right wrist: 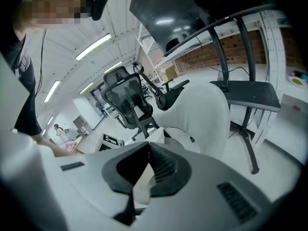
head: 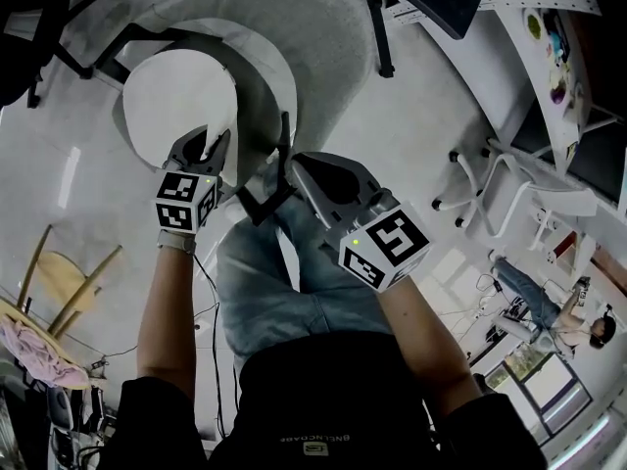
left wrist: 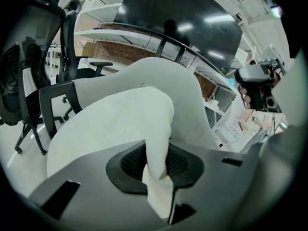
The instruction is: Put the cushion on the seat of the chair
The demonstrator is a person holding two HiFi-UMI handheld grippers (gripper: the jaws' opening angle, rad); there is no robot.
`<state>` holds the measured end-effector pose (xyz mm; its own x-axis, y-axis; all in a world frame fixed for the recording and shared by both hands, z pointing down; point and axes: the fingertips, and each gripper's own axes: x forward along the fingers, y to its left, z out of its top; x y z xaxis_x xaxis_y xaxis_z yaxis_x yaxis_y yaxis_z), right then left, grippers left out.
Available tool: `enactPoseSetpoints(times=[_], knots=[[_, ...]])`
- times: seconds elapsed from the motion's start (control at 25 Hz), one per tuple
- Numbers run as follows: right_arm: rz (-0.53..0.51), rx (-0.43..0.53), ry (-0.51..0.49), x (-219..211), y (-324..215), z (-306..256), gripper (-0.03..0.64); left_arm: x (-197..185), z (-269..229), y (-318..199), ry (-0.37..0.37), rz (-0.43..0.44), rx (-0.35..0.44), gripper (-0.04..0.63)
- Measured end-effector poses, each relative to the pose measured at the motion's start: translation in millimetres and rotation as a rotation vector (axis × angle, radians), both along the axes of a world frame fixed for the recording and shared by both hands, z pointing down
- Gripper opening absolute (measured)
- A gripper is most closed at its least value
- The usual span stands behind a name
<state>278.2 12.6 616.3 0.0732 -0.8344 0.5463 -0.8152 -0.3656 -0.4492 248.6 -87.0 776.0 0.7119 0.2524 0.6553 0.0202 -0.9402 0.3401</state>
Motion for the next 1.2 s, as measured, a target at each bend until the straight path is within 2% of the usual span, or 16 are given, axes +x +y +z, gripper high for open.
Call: enactPoseSetpoints(times=[0.76, 1.2], knots=[[0.044, -0.042, -0.032, 17.3, 21.6, 40.6, 0.009, 26.4, 92.7, 28.4, -0.140, 0.067, -0.019, 0.094], [0.071, -0.052, -0.027, 24.4, 34.1, 48.6, 0.009, 36.0, 122.0, 41.8, -0.196, 0.071, -0.058, 0.141]])
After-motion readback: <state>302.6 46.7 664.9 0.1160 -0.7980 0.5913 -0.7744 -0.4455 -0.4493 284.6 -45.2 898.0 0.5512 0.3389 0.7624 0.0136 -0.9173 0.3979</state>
